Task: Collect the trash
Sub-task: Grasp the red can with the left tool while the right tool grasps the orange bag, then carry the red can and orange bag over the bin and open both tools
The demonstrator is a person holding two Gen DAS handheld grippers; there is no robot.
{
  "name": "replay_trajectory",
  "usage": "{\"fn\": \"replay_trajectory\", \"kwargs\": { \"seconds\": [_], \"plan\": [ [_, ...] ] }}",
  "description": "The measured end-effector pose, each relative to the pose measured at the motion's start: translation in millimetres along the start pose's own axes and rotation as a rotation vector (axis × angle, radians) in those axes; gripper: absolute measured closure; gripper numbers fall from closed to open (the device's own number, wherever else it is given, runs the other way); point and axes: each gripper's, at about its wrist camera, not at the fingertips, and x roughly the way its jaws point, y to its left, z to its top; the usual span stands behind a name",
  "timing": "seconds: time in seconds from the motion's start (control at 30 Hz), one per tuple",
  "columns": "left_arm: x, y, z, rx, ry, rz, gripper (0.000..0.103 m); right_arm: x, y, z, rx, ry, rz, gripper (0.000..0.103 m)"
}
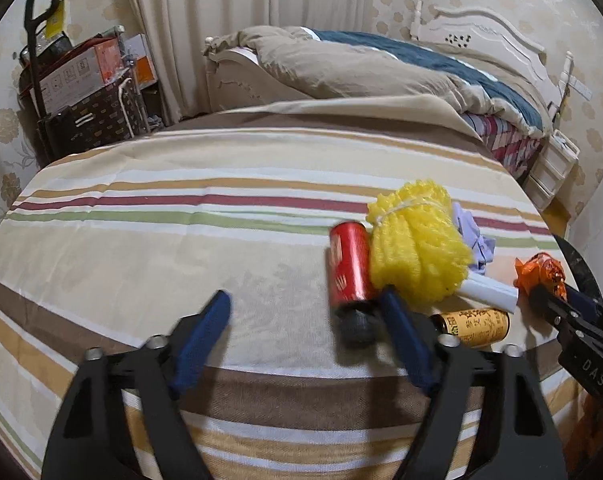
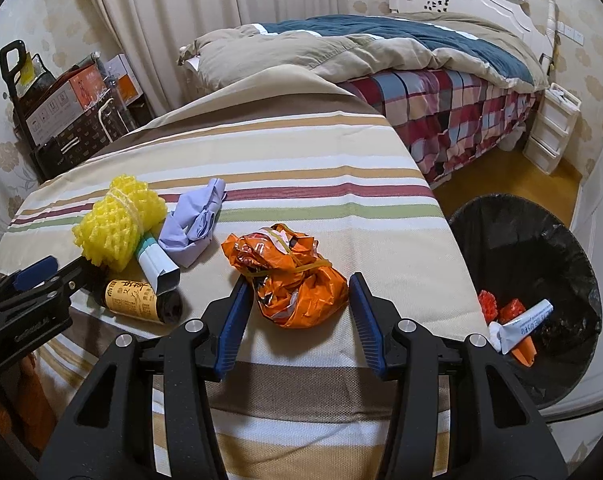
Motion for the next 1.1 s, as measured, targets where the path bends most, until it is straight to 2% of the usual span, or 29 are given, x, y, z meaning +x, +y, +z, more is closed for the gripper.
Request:
{"fn": "replay_trajectory", "kwargs": {
  "seconds": [0.07,0.13,0.27,0.37,0.83,0.97,1.1],
  "plan": [
    [3,0,-1,0.000,0.016,-0.019,0.047,0,0,0,0.000,0.001,0.000,0.055],
    [3,1,-1,-0.004,0.018,-0.029,0.052,0,0,0,0.001,0.001,0.002,0.055],
    [1,0,-3,0.012,0.008,-0.040,0.072,1,0,-1,0.001,0.001,0.001,0.055],
    [-1,-1,-6,0.027,0.006,-0.042,0.076,1,0,-1,0.002,0.002,0.003,0.055],
    [-14,21,-18,-0.008,0.009,-0.037,0.075,4,1,-2,-0.005,0.006,-0.004,0.055],
    [-11,22,-13,-0.024,0.008,-0.039,0.055,4,2,-4,-0.008,0.007,-0.007,0.055],
    [-6,24,-7,-0.038,0.011,-0.034,0.048,5,2,-3,-0.012,0.011,-0.009,0.055]
  ]
}}
